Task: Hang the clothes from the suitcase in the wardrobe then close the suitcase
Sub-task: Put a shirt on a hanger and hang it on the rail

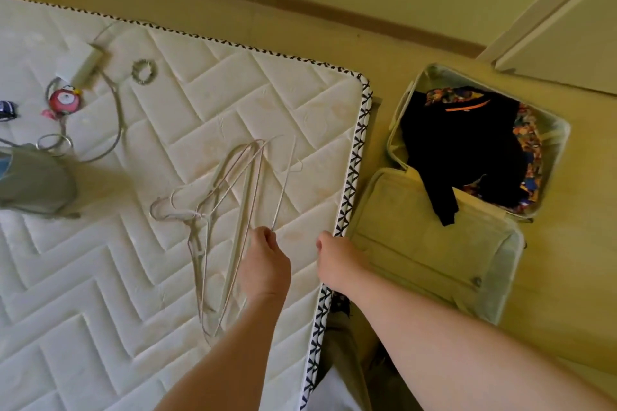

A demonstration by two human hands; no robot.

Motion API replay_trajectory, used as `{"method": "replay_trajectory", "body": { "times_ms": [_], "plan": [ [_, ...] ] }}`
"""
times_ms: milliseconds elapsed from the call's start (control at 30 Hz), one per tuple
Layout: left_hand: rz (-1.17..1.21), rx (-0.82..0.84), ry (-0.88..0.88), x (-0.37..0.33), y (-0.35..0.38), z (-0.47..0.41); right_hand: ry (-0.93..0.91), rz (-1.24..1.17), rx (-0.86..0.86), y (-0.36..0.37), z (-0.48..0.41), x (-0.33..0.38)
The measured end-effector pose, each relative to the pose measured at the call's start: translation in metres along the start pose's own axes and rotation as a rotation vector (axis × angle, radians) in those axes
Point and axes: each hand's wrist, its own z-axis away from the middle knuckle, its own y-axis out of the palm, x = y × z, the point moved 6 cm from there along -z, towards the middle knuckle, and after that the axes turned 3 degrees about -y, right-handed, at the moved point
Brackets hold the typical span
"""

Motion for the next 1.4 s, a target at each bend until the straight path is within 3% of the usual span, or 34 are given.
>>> {"method": "replay_trajectory", "body": {
  "times_ms": [267, 400, 533, 767, 900, 1133, 1400],
  "plan": [
    [-0.168, 0.006, 0.613, -0.190, 0.055, -0.002, 0.163, -0.074, -0.066, -0.051, -0.009, -0.085],
    [-0.349, 0.097, 0.787, -0.229, 0.102, -0.037, 0.256, -0.161, -0.157, -0.072, -0.013, -0.135],
    [-0.372, 0.063, 0.739, -0.237, 0.155, -0.104, 0.371, -0.077, -0.216, -0.088, -0.053, -0.194],
    [-0.342, -0.270, 0.689, -0.241, 0.185, -0.124, 0.513, 0.034, -0.319, -0.099, -0.165, -0.277],
    [-0.369, -0.290, 0.695, -0.239, 0.192, -0.126, 0.606, -0.069, -0.383, -0.098, -0.227, -0.319],
    [-0.364, -0.322, 0.705, -0.234, 0.197, -0.135, 0.698, -0.211, -0.275, -0.067, -0.321, -0.368],
    [-0.347, -0.322, 0.708, -0.234, 0.196, -0.135, 0.757, -0.313, -0.326, -0.087, -0.347, -0.423]
  ]
}}
